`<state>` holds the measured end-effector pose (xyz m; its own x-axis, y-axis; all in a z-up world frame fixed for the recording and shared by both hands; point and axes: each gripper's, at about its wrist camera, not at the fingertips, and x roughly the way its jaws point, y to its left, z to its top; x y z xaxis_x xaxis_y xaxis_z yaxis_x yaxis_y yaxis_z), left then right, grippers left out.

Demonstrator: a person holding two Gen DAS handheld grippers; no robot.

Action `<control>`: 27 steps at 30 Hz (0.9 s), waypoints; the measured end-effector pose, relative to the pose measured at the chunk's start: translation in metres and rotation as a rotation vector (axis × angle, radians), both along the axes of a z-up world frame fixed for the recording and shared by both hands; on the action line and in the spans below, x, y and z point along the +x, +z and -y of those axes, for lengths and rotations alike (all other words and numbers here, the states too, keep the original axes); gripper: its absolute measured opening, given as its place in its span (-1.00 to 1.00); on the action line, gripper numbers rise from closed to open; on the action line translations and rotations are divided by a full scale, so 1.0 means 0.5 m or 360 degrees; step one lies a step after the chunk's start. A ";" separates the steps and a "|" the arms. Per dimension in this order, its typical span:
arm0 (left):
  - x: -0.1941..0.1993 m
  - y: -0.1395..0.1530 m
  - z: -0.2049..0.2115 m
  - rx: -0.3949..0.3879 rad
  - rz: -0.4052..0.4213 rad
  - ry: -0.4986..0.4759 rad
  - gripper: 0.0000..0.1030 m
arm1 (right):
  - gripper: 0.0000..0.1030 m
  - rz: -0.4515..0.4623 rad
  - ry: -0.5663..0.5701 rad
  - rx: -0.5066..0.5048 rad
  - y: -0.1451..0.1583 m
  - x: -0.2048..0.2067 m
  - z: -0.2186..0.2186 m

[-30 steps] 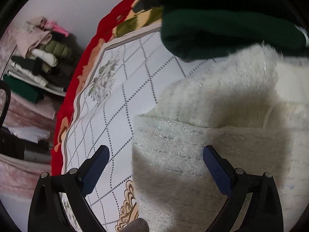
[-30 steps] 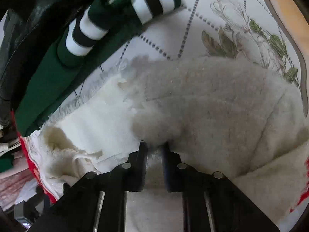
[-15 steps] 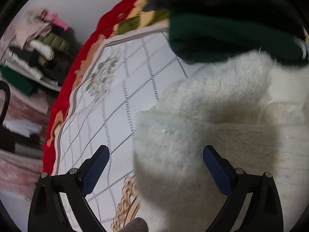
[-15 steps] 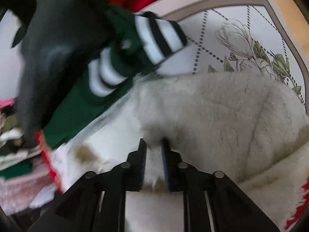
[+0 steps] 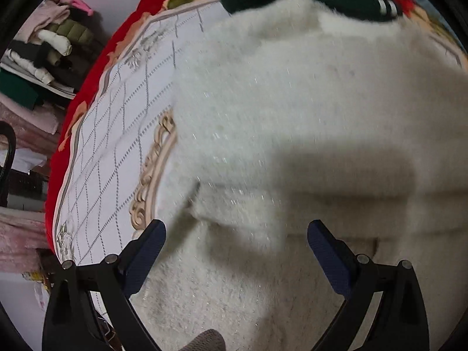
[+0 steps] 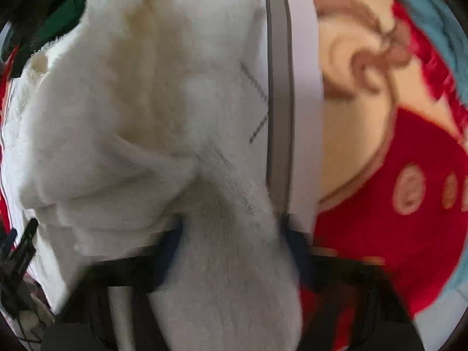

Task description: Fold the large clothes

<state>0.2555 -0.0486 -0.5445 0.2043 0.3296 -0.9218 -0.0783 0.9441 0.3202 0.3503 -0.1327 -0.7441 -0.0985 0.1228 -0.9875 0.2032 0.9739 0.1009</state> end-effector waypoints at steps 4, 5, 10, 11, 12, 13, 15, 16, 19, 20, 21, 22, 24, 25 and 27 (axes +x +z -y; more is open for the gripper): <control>0.009 -0.022 -0.002 0.0049 -0.0021 -0.0052 0.93 | -0.88 0.0187 -0.0569 0.0138 0.012 -0.063 0.094; 0.011 -0.025 -0.006 0.0050 -0.0024 -0.0056 0.93 | -0.87 0.0168 -0.0750 0.0210 0.006 -0.089 0.132; 0.018 -0.016 -0.015 0.0075 0.0006 -0.0093 0.93 | -0.75 0.0088 -0.0789 0.0313 -0.021 -0.118 0.169; 0.015 -0.010 -0.020 0.0083 0.0021 -0.0099 0.93 | -0.80 0.0080 -0.0777 0.0297 -0.012 -0.121 0.163; 0.013 -0.002 -0.024 0.0089 0.0042 -0.0103 0.93 | -0.85 0.0085 -0.0823 0.0343 -0.001 -0.129 0.159; 0.010 0.007 -0.029 0.0092 0.0058 -0.0107 0.93 | -0.85 0.0079 -0.0857 0.0382 0.008 -0.139 0.155; 0.007 0.017 -0.041 0.0090 0.0062 -0.0113 0.93 | -0.85 0.0032 -0.0954 0.0550 0.017 -0.167 0.141; 0.001 0.024 -0.048 0.0090 0.0066 -0.0112 0.93 | -0.85 -0.0008 -0.0998 0.0659 0.018 -0.185 0.130; -0.008 0.034 -0.059 0.0100 0.0060 -0.0106 0.93 | -0.86 -0.0073 -0.0876 0.0367 0.042 -0.206 0.143; -0.010 0.036 -0.061 0.0094 0.0058 -0.0097 0.93 | -0.73 -0.0069 -0.0779 0.0184 0.048 -0.201 0.152; -0.013 0.039 -0.058 0.0082 0.0056 -0.0086 0.93 | -0.50 -0.0093 -0.0718 0.0051 0.048 -0.195 0.169; -0.016 0.040 -0.055 0.0077 0.0057 -0.0080 0.93 | -0.46 -0.0134 -0.0688 0.0027 0.042 -0.191 0.183; -0.016 0.045 -0.048 0.0064 0.0066 -0.0072 0.93 | -0.45 -0.0166 -0.0604 0.0036 0.045 -0.177 0.188; -0.016 0.048 -0.041 0.0059 0.0072 -0.0070 0.93 | -0.42 -0.0146 -0.0535 0.0016 0.059 -0.164 0.181; -0.019 0.054 -0.020 0.0064 0.0095 -0.0065 0.93 | -0.32 -0.0016 -0.0308 -0.0026 0.096 -0.108 0.148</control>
<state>0.2461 -0.0389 -0.5177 0.2726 0.3564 -0.8937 -0.0600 0.9334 0.3539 0.2962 -0.2068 -0.6960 -0.0847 0.1242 -0.9886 0.3876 0.9182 0.0821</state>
